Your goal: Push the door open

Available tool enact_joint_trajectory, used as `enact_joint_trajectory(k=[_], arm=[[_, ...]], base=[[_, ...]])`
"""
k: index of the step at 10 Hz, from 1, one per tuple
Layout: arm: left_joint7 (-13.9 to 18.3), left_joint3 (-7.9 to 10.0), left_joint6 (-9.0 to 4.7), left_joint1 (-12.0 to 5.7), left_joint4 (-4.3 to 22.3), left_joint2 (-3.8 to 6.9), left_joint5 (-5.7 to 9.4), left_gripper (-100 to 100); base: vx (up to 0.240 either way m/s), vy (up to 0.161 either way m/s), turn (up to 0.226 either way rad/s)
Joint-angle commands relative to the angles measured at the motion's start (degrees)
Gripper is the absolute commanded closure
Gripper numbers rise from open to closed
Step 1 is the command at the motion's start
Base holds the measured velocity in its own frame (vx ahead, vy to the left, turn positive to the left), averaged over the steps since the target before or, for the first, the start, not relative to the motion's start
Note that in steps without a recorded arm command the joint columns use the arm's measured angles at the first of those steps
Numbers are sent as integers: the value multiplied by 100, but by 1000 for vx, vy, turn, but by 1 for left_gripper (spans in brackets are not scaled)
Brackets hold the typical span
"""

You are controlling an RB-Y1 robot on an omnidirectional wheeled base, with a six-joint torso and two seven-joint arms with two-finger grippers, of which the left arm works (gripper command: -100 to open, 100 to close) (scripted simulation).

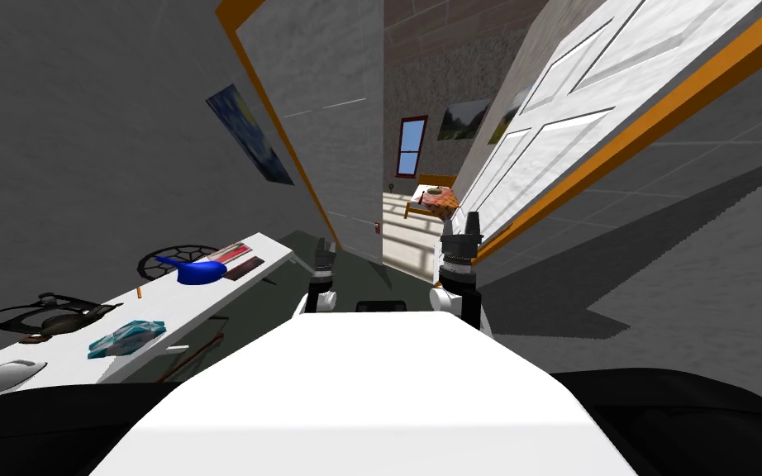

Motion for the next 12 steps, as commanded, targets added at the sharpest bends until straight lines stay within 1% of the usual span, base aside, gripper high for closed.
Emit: enact_joint_trajectory(k=[1,7,8,12], arm=[[-9,-62,-30,-33,216,0,-17,-100],[-25,-254,-117,-242,1065,4,-59,-100],[-25,-254,-117,-242,1065,4,-59,-100],[-35,-381,-175,-380,1628,-5,-88,-100]], base=[[97,11,-63],[100,18,-76],[62,10,-6],[71,20,-68]])
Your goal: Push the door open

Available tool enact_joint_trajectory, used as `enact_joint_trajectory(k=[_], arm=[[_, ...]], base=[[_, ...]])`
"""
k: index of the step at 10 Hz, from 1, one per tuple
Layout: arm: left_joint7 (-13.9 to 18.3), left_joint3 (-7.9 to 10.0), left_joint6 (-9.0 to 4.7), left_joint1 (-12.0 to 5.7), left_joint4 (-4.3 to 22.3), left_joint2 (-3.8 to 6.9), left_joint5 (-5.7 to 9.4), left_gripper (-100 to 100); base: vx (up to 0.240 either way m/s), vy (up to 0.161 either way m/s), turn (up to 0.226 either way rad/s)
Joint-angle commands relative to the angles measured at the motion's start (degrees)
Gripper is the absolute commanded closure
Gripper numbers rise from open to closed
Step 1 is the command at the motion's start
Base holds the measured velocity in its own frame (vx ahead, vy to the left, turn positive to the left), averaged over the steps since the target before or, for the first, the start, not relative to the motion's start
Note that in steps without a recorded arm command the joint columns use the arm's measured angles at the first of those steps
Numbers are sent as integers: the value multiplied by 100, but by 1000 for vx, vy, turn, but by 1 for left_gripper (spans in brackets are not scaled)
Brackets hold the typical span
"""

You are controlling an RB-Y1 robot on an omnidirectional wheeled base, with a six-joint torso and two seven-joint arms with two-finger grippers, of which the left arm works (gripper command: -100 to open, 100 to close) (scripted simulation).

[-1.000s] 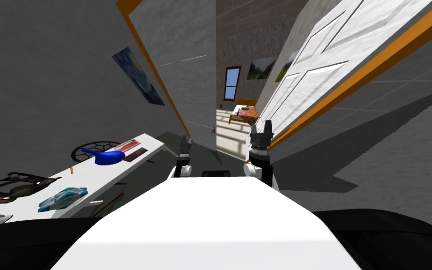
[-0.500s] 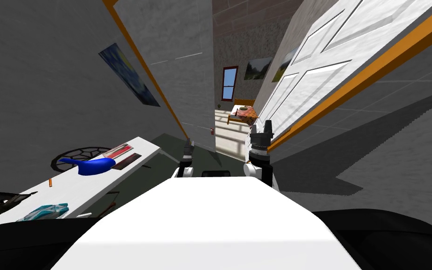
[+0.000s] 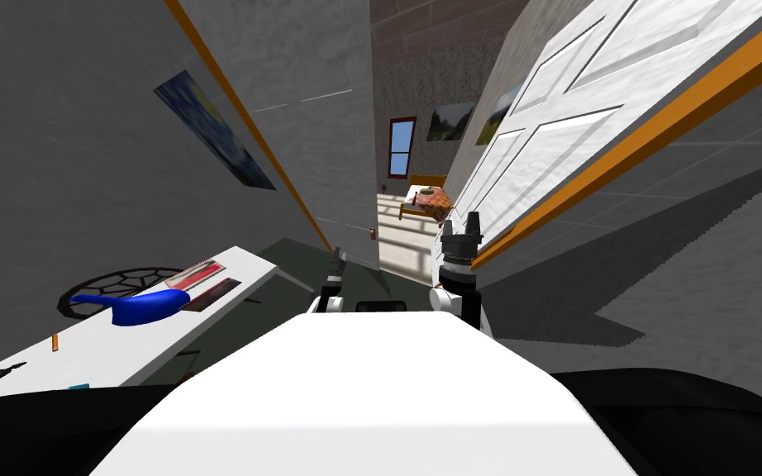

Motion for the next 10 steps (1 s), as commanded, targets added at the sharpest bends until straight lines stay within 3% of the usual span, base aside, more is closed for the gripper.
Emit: enact_joint_trajectory(k=[1,2,10], arm=[[-18,-46,-3,-116,262,-21,-13,-100],[-18,-46,-3,-116,262,-21,-13,-100],[-38,-284,-111,-374,1315,-74,-66,-100]], base=[[99,16,-73],[76,17,-15],[91,26,-64]])
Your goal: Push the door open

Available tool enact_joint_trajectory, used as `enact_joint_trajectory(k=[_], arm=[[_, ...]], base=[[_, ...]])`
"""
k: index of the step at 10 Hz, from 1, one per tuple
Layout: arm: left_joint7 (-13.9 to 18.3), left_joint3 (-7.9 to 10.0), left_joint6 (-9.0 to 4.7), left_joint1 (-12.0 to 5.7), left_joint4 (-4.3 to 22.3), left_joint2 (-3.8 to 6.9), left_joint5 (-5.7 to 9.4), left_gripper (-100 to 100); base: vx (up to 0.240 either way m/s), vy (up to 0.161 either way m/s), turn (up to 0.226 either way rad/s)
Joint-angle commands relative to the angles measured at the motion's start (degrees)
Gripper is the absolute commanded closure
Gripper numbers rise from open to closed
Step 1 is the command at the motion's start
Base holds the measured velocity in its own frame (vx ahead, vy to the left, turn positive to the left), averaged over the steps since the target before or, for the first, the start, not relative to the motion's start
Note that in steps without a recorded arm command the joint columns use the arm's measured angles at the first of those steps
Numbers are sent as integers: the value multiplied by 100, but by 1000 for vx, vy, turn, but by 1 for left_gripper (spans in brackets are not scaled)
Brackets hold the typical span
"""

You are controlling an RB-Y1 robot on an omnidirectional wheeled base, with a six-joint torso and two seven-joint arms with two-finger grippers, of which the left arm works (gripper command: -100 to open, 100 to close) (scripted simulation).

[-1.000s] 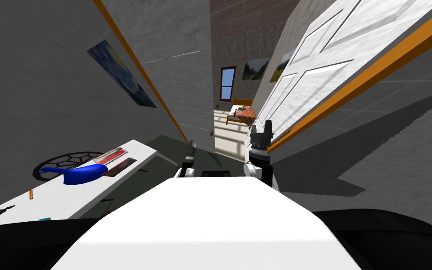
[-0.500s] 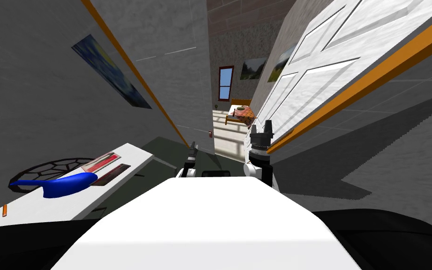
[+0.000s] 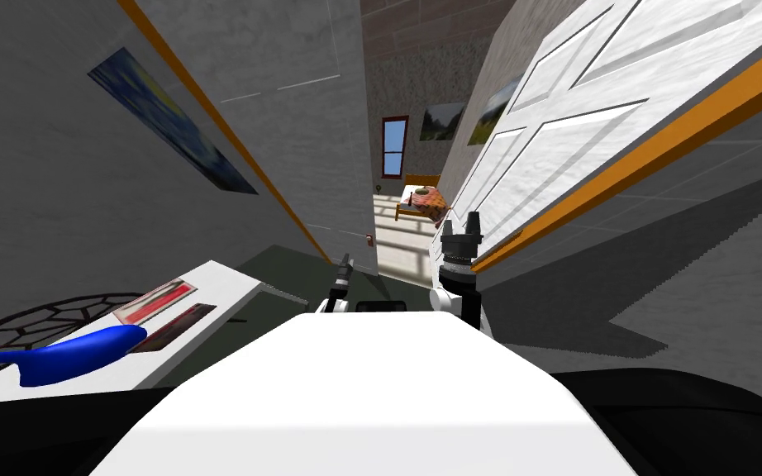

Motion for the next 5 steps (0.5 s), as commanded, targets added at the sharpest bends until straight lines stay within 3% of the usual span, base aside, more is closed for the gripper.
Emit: enact_joint_trajectory(k=[1,5], arm=[[1,-73,-1,-67,269,-15,-15,-100],[-7,-172,-46,-174,708,-56,-37,-100]], base=[[126,38,-95],[99,33,-62]])
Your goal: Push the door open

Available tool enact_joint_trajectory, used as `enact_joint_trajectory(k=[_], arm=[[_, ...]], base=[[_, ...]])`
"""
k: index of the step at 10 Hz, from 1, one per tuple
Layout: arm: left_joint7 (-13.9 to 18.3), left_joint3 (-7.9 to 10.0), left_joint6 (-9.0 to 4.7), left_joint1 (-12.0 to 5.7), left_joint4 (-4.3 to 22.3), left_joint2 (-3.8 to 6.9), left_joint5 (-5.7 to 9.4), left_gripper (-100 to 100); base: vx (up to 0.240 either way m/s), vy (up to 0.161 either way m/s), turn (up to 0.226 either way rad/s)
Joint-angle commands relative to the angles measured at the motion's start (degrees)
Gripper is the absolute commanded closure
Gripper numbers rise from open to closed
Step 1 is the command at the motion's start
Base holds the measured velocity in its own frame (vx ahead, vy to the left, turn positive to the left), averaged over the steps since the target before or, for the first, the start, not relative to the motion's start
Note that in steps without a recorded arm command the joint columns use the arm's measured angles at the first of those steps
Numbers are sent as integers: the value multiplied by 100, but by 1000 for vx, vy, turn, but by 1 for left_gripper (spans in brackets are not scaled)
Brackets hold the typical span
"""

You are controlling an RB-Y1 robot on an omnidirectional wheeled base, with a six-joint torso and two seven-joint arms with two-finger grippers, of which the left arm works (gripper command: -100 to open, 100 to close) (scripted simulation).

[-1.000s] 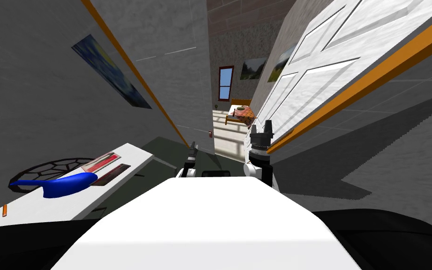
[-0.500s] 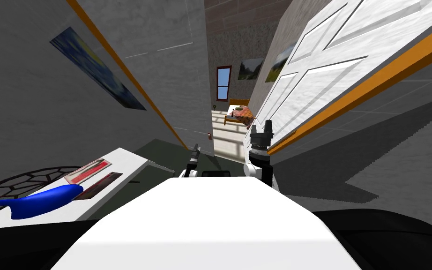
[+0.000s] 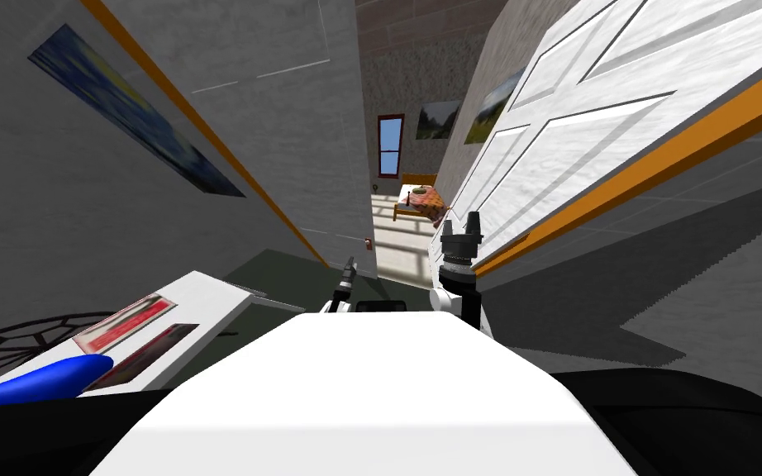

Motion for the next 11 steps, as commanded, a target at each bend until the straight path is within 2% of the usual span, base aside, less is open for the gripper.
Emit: enact_joint_trajectory(k=[1,2,9,10,11], arm=[[2,-63,-36,-48,257,-19,-13,-100],[-1,-103,-54,-92,435,-42,-22,-100],[-14,-248,-121,-250,1079,-147,-54,-100],[-16,-229,-114,-251,1026,-140,-49,-100],[-26,-207,-131,-288,1090,-103,-40,-100]], base=[[100,25,-89],[136,47,-91],[87,34,-48],[41,16,-13],[112,-11,-26]])
